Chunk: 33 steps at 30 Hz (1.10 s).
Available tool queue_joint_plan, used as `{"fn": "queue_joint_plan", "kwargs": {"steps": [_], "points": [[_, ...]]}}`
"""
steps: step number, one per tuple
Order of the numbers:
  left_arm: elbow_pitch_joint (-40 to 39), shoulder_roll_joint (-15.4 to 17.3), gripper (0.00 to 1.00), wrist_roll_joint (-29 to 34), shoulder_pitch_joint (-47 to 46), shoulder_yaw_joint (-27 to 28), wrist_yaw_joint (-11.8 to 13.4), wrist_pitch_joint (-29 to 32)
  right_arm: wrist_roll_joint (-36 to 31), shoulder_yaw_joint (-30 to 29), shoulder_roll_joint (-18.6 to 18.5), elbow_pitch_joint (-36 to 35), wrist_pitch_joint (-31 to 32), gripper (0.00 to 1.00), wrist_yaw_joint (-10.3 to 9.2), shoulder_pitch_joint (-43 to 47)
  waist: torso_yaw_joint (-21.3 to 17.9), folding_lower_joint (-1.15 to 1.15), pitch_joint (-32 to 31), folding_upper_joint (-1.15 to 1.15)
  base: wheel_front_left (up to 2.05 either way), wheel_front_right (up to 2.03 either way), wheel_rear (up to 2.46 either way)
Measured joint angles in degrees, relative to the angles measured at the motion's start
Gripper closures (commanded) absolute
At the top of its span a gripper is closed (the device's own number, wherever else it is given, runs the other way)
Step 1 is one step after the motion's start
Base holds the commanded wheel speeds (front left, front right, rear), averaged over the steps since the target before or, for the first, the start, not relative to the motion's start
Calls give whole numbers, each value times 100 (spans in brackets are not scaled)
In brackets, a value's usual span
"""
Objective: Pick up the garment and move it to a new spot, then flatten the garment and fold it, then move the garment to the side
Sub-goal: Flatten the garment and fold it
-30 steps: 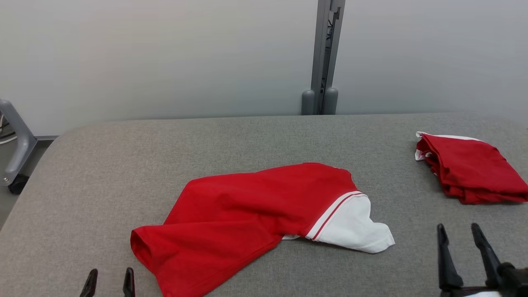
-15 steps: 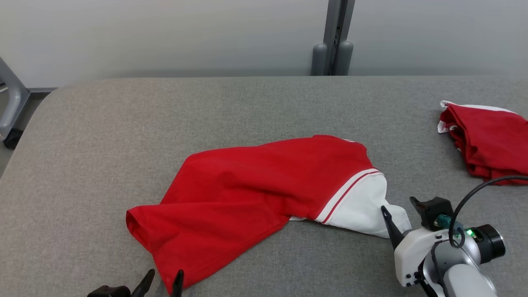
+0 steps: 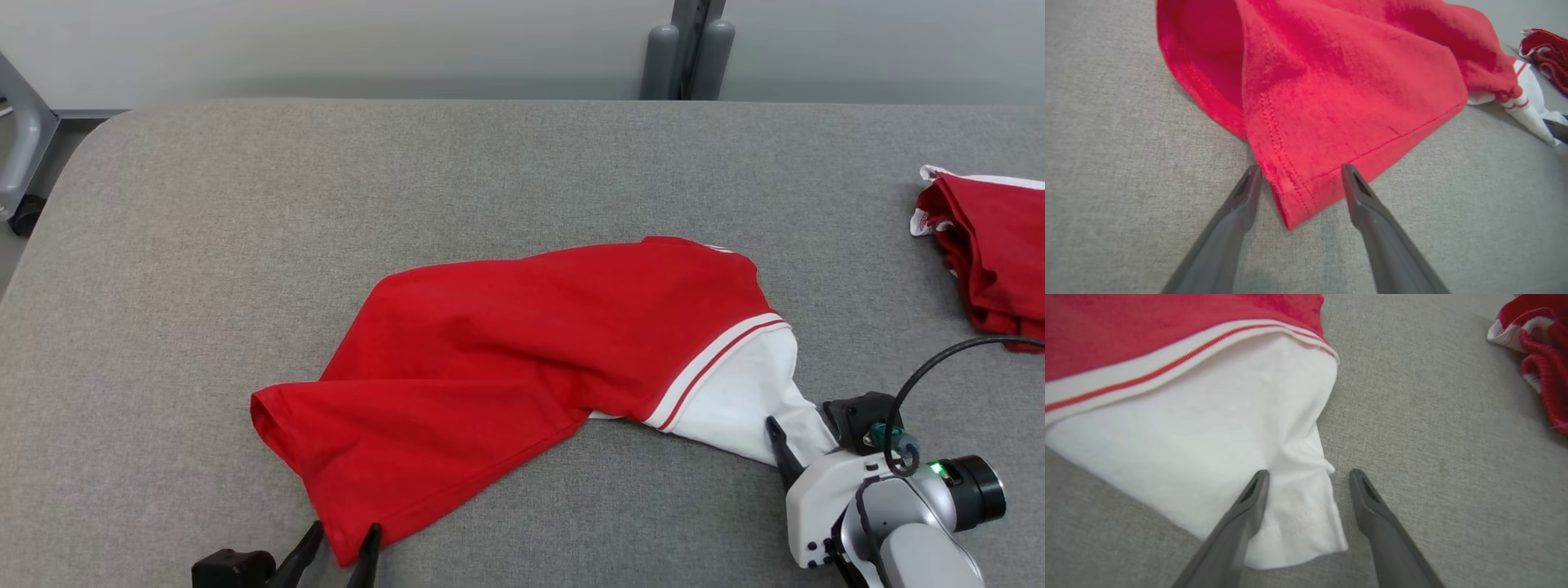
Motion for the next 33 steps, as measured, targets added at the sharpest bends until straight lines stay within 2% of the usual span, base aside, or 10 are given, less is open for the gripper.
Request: {"fn": "queue_joint_plan", "kwargs": {"steps": [11, 13, 14, 15, 16, 17, 18, 22, 26, 33], "points": [[238, 21, 2, -125, -46, -178, -7, -11, 123, -76, 67, 81, -138, 0, 0, 1, -37, 0, 31, 0, 0, 0, 0], [279, 29, 53, -140, -46, -201, -7, -20, 137, -83, 73, 81, -140, 0, 0, 1, -44, 0, 26, 0, 0, 0, 0], [297, 34, 60, -142, -46, -212, -8, -45, 149, -71, 74, 81, -138, 0, 0, 3, -47, 0, 23, 0, 0, 0, 0], [307, 55, 84, -140, -46, -243, -8, -70, 160, -56, 77, 80, -137, 2, -1, 4, -50, 0, 19, 0, 0, 0, 0], [319, 69, 100, -140, -47, -259, -8, -103, 174, -42, 75, 80, -135, 51, 0, 8, -53, 0, 11, 0, 0, 0, 0], [332, 76, 100, -141, -49, -266, -8, -141, 211, -13, 78, 76, -122, 95, 0, 14, -55, 0, 1, 0, 0, 0, 0], [335, 94, 100, -140, -54, -291, -8, -157, 258, 7, 85, 65, -119, 100, 0, 23, -58, 0, -6, 0, 0, 0, 0], [283, 190, 100, -153, -96, -368, -15, -267, 558, 81, 79, -59, -88, 100, 1, 102, -60, 0, -73, 0, 0, 0, 0], [-78, 235, 100, -374, -90, -336, -25, -338, 1317, -22, 88, -498, -82, 100, 1, 330, -52, 0, -160, 0, 0, 0, 0], [-2446, 601, 100, -1098, -24, 343, -10, -137, 3089, -802, -145, -3188, 402, 100, -1, 277, -170, 0, -233, 0, 0, 0, 0]]}}
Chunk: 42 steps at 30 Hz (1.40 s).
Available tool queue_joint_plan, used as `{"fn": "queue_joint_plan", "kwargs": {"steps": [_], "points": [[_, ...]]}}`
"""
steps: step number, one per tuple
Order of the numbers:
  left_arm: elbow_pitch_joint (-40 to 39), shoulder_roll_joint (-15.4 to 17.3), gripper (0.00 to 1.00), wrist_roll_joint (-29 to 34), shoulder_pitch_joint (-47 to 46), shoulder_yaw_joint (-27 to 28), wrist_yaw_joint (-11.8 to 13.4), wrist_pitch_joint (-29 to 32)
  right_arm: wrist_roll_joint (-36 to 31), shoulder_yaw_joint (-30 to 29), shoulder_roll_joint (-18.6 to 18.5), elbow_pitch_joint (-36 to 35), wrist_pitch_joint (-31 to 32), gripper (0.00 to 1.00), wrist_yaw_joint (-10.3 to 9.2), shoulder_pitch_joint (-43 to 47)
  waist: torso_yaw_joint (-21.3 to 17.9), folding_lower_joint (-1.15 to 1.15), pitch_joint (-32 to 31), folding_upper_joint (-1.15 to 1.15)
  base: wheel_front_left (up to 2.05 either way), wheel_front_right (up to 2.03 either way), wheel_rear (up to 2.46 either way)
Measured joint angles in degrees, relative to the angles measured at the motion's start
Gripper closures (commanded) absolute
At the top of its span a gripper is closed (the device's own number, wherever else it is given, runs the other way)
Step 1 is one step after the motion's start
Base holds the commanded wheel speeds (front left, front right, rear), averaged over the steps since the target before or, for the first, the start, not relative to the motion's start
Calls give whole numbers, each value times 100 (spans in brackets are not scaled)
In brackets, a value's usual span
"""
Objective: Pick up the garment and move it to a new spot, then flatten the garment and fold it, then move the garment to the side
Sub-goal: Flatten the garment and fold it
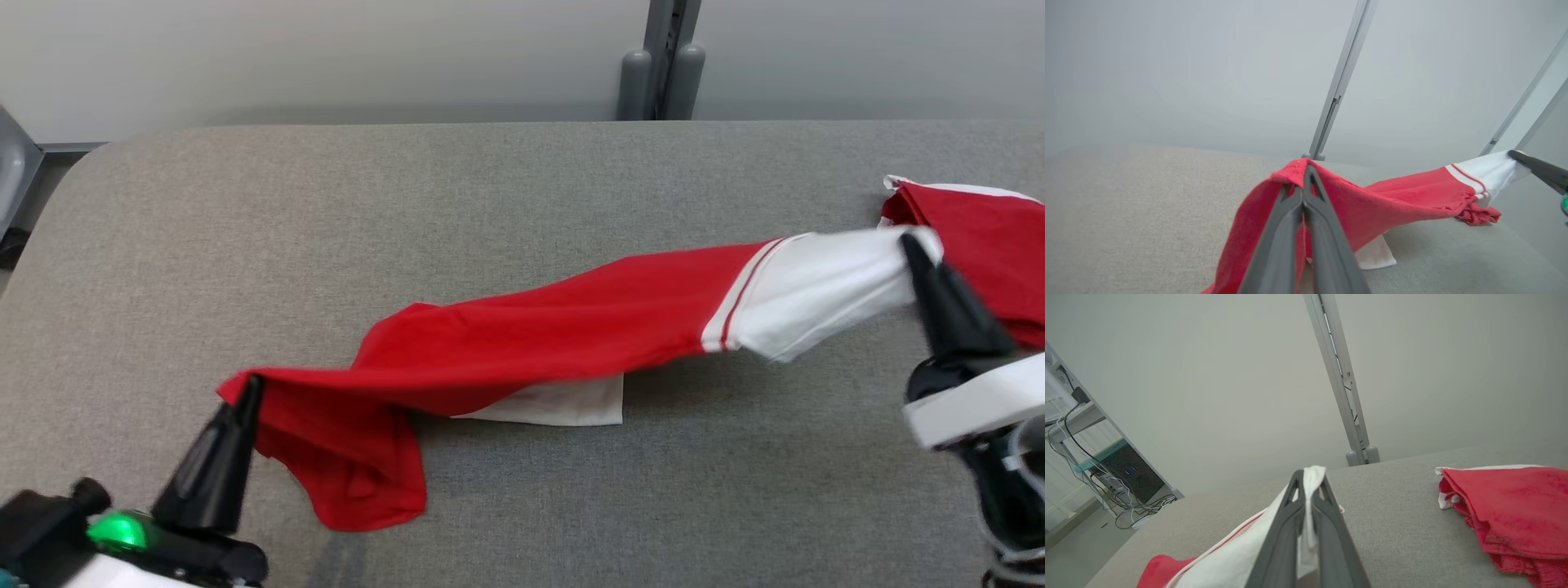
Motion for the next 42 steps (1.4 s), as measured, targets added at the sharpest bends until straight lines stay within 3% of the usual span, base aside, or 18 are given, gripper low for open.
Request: {"fn": "queue_joint_plan", "kwargs": {"steps": [6, 11, 16, 19, 26, 30, 32, 35, 38, 42], "points": [[-1559, 584, 100, -380, -635, 614, 62, 553, 599, -646, 5, -1664, 809, 100, 1, -947, -119, 0, 241, 0, 0, 0, 0], [-1506, 1203, 100, -698, -2073, 867, 33, 902, 430, -890, 40, -1759, 1392, 100, 0, -2425, -157, 0, 672, 0, 0, 0, 0], [-312, 1825, 100, -898, -4138, 582, 2, 1107, -321, -847, 44, -799, 1621, 100, 0, -4368, -122, 0, 1273, 0, 0, 0, 0], [810, 1972, 100, -808, -5547, 183, -14, 999, -811, -757, 125, 121, 1446, 100, 1, -5576, -63, 0, 1681, 0, 0, 0, 0], [3282, 1880, 100, -197, -8062, -888, -23, 68, -1867, -996, 303, 2371, 209, 100, 1, -7846, 111, 0, 2475, 0, 0, 0, 0], [4519, 1845, 100, 148, -9418, -1100, -25, -699, -2042, -1105, 323, 3431, -570, 100, 2, -8958, 121, 0, 2863, 0, 0, 0, 0], [5016, 1793, 100, 347, -9918, -1144, -25, -1199, -2090, -1104, 331, 3882, -943, 100, 3, -9268, 90, 0, 3038, 0, 0, 0, 0], [5608, 1641, 100, 469, -10220, -1354, -24, -1479, -1976, -999, 323, 4443, -1278, 100, 2, -9445, 5, 0, 3256, 0, 0, 0, 0], [6033, 1537, 100, 303, -10100, -1840, -24, -1578, -1646, -478, 307, 4782, -1514, 100, 1, -9132, -110, 0, 3496, 0, 0, 0, 0], [6020, 1674, 100, 18, -9391, -2179, -23, -1594, -1143, 41, 319, 4693, -1720, 100, 1, -8191, -189, 1, 3543, 0, 0, 0, 0]]}}
